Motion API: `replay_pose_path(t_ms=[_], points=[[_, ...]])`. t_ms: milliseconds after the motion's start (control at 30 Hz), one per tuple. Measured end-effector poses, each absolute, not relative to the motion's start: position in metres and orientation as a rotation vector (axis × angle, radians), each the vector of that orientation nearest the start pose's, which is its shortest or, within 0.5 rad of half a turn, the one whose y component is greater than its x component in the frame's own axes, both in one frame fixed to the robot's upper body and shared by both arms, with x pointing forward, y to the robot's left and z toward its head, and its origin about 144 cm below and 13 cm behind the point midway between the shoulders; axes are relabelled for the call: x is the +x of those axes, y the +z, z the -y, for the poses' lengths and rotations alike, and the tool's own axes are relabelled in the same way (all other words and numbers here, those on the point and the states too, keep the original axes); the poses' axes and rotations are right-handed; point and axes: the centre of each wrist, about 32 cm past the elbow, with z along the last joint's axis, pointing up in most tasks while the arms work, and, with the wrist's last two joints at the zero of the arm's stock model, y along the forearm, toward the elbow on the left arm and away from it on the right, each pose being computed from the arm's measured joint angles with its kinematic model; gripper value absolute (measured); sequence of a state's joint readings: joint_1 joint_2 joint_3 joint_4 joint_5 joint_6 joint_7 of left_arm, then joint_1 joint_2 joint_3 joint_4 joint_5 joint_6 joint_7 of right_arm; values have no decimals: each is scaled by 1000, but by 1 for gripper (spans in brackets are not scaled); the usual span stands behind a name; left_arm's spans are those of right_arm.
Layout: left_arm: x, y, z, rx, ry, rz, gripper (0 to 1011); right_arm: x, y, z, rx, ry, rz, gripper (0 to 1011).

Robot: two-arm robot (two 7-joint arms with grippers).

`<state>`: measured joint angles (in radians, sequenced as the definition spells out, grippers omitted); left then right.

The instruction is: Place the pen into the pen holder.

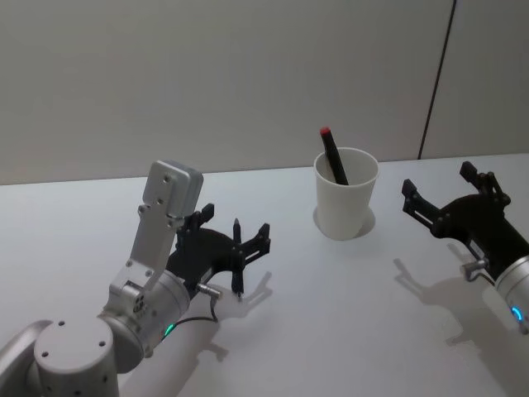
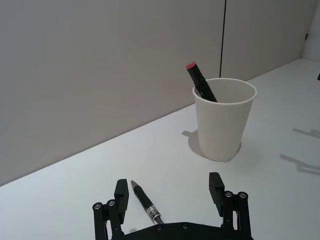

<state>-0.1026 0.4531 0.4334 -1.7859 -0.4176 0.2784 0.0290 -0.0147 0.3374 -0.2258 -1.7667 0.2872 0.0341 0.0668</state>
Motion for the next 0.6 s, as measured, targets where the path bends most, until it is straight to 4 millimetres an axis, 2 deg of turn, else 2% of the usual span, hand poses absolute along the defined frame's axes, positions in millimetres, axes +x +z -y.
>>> replay_pose_path(t_ms=[600], points=[[443,1194,-190,213,1179,-153,1001,443,1189,237,26,-1229,75,1002]])
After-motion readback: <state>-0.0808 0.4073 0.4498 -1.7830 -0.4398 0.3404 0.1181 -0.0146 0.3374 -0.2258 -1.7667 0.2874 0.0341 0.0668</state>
